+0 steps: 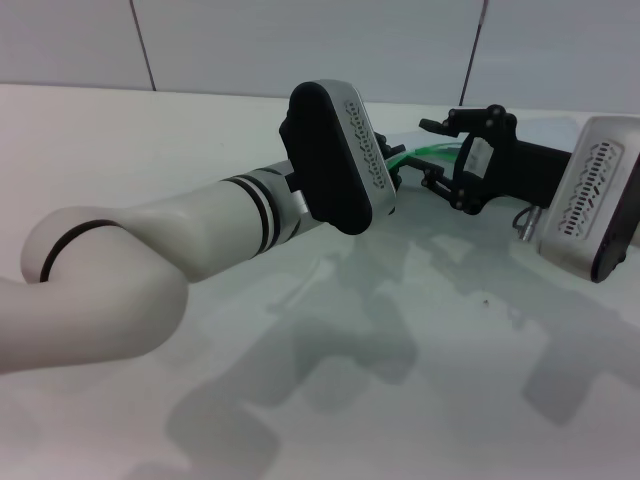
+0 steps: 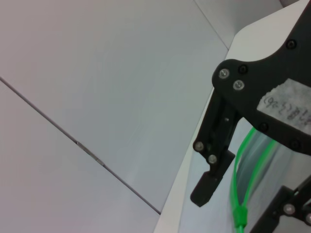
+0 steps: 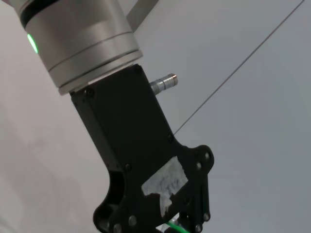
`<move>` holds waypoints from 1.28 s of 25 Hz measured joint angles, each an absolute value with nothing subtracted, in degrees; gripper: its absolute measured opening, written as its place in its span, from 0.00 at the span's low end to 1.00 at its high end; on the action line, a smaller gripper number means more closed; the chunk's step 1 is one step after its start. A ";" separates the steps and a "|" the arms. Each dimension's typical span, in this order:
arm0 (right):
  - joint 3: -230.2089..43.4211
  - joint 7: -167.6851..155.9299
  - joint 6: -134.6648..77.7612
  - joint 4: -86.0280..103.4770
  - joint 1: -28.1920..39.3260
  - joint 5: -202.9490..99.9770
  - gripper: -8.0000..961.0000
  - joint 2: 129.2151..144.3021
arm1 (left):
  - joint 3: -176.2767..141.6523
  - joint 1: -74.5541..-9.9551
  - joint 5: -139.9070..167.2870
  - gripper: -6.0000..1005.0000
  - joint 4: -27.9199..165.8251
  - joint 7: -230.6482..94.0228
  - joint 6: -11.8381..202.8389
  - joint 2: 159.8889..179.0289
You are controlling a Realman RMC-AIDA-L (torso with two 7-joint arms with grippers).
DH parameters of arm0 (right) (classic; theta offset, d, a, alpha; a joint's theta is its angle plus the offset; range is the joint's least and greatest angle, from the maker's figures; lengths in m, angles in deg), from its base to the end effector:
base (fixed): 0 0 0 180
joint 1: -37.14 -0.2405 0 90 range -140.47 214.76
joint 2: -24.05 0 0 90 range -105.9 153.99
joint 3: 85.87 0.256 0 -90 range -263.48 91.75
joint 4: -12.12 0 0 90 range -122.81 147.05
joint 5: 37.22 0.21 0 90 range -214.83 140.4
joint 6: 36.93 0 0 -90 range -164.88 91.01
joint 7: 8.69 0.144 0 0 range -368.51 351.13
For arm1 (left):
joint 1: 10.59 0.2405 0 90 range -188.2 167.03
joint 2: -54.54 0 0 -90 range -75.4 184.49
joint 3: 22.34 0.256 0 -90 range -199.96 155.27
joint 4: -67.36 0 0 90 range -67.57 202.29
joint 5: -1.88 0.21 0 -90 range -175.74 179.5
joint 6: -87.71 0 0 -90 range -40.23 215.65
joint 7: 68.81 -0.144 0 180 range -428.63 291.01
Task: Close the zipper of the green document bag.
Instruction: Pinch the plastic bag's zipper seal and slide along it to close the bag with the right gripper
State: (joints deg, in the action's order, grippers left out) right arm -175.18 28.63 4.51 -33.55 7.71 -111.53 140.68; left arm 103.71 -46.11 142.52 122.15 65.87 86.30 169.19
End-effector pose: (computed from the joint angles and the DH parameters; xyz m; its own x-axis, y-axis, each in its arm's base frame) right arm 0.2021 0.3971 -0.0449 0.9338 0.3558 -0.0388 0.2393 -0.7012 -0.6717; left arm -0.1439 0.3932 -0.1043 0.9758 -0.2162 -0.0325 -0.1676 -0.6445 -0.7460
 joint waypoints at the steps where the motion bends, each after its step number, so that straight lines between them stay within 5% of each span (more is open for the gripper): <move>1: -175.25 28.66 4.57 -33.59 7.71 -111.50 0.48 140.67 | 103.70 -46.08 142.52 0.06 122.15 65.87 86.30 169.19; 32: -177.31 31.16 4.39 -32.81 6.46 -111.69 0.20 140.50 | 103.84 -46.08 143.01 0.06 122.12 65.75 86.31 169.24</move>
